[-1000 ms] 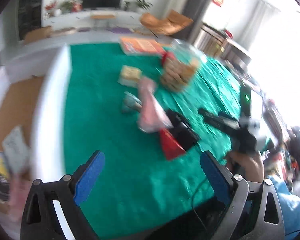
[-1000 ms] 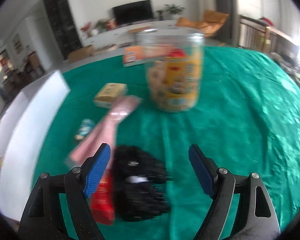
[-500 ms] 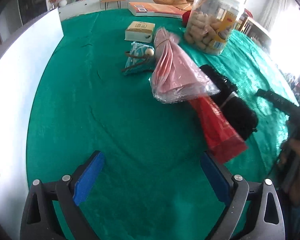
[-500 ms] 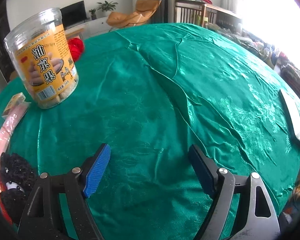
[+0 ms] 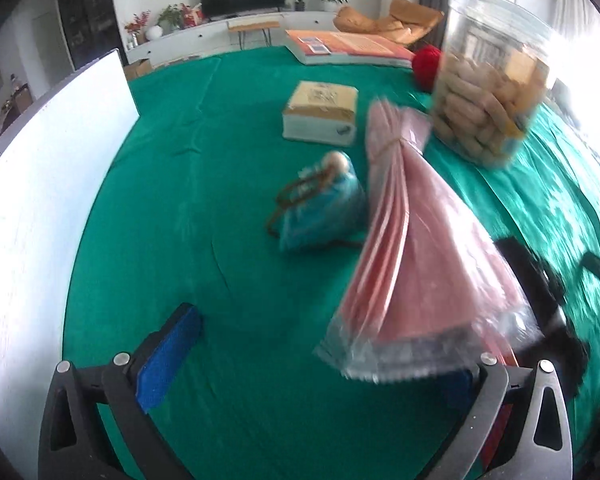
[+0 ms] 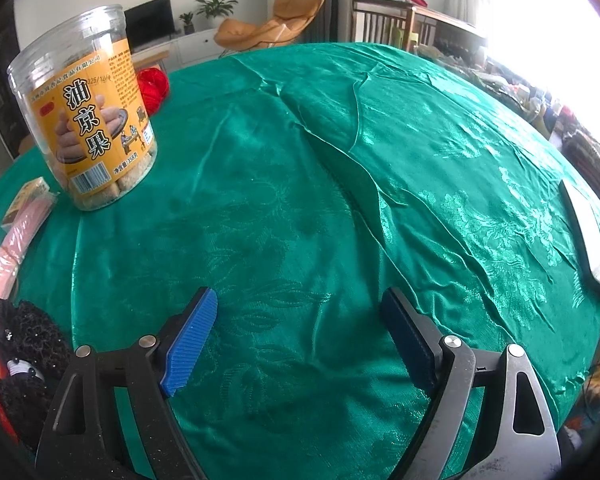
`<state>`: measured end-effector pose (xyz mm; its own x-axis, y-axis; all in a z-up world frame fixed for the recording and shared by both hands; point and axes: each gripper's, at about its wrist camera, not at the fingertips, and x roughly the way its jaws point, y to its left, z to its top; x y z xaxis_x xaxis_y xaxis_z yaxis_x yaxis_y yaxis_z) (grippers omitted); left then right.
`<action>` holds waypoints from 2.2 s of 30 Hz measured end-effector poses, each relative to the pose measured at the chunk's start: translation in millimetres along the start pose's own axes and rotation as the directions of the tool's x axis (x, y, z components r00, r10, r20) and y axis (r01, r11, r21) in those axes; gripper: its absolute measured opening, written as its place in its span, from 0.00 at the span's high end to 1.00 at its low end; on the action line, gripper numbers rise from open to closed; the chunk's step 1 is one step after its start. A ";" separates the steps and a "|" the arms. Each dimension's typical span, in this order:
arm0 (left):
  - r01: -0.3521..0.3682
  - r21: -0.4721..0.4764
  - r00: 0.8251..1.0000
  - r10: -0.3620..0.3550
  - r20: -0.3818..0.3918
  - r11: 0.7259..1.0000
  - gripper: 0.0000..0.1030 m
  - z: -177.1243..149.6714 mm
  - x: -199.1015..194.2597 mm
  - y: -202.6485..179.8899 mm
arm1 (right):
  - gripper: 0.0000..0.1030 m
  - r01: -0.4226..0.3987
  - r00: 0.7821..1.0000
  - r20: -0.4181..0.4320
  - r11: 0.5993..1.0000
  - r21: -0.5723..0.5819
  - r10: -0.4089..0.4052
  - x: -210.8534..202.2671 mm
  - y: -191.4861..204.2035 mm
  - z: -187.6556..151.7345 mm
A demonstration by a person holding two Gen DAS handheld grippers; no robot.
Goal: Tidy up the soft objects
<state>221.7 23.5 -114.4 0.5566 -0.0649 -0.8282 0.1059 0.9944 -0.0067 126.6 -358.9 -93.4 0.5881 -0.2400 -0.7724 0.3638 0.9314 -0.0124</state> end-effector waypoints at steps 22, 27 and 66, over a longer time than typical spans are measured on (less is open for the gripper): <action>-0.007 -0.011 1.000 0.007 0.026 1.000 0.00 5.4 5.1 3.3 | 0.16 -0.002 1.000 -0.001 1.000 -0.002 0.002 -1.1 0.2 0.5; -0.007 -0.011 1.000 0.007 0.026 1.000 0.00 5.3 5.0 3.3 | 0.16 -0.002 1.000 -0.002 1.000 -0.002 0.002 -1.3 0.2 0.6; -0.006 -0.011 1.000 0.006 0.027 1.000 0.00 5.3 5.5 3.3 | 0.15 -0.005 1.000 -0.004 1.000 -0.007 0.005 -2.5 0.2 1.6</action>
<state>229.5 26.0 -116.0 0.5795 -0.0608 -0.8127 0.0938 0.9956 -0.0076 126.4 -358.5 -90.4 0.5873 -0.2339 -0.7749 0.3559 0.9345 -0.0124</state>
